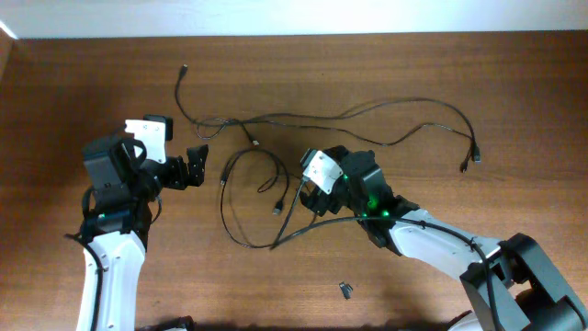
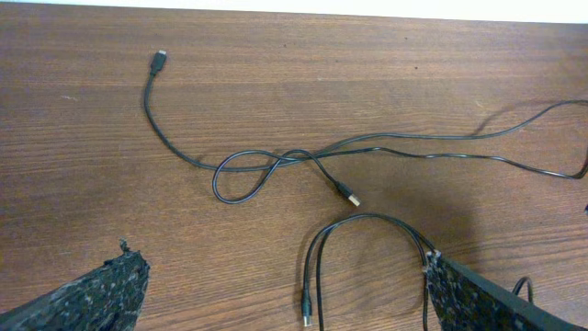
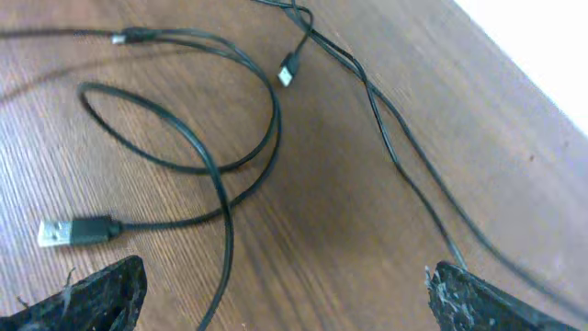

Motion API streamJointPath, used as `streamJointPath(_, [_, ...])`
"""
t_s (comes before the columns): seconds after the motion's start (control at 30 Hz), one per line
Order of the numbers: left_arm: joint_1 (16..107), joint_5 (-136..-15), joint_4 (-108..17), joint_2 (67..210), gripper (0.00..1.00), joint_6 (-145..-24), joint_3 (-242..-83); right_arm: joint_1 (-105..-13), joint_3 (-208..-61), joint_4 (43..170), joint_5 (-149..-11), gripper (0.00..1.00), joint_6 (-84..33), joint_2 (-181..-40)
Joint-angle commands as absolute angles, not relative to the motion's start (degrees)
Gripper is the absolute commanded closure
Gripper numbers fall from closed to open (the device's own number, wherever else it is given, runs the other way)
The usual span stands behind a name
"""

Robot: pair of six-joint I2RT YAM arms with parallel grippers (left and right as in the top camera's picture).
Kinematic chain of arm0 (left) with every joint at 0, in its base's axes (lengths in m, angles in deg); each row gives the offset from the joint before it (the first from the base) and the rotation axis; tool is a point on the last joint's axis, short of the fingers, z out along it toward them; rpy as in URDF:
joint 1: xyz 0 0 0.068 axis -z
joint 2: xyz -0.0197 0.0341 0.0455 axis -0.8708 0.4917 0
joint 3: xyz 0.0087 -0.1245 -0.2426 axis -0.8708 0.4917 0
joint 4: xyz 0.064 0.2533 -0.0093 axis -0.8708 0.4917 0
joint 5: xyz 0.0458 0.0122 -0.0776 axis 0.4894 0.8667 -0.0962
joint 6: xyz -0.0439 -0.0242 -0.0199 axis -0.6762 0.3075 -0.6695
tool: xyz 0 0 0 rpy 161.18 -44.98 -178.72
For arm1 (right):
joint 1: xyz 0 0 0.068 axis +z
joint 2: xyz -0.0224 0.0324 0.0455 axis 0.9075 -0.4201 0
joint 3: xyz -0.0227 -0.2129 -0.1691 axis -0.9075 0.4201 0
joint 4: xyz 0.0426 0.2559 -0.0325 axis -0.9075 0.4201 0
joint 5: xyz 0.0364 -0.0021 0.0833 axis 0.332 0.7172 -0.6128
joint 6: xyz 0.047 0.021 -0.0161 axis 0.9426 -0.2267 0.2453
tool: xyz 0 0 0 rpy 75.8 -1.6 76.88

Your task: Untangle cables

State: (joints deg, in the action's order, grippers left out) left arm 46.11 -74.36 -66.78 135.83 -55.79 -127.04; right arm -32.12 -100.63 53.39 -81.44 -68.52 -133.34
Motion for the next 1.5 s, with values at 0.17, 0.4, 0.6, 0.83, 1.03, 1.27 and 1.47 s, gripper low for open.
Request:
streamJointPath(0.17, [45.9,-75.4,-66.9,135.5,0.0,-56.5,-127.1,-28.2,-101.6,53.0,-85.4,0.01,-91.8,-134.1])
streamJointPath(0.4, [45.9,-75.4,-66.9,135.5,0.01,-56.5,-127.1,-21.1,-102.1,50.2,-84.1,0.01,-96.4,-134.2])
streamJointPath(0.6, [45.8,-75.4,-66.9,135.5,0.01,-56.5,-127.1,-21.3,-107.2,50.0,-83.0,0.01,-97.9,-139.1])
streamJointPath(0.83, [45.8,-75.4,-66.9,135.5,0.01,-56.5,-127.1,-21.4,-112.2,51.5,-75.9,0.05,-97.9,-148.0])
streamJointPath(1.03, [45.9,-75.4,-66.9,135.5,0.01,-56.5,-127.1,-24.2,-112.7,51.4,-75.5,0.51,-97.9,-150.4])
streamJointPath(1.27, [45.8,-75.4,-66.9,135.5,0.01,-56.5,-127.1,-25.5,-112.7,49.5,-72.8,0.96,-92.3,-150.3])
streamJointPath(1.47, [45.8,-75.4,-66.9,135.5,0.01,-56.5,-127.1,-25.5,-112.7,43.1,-66.6,0.96,-79.9,-146.6])
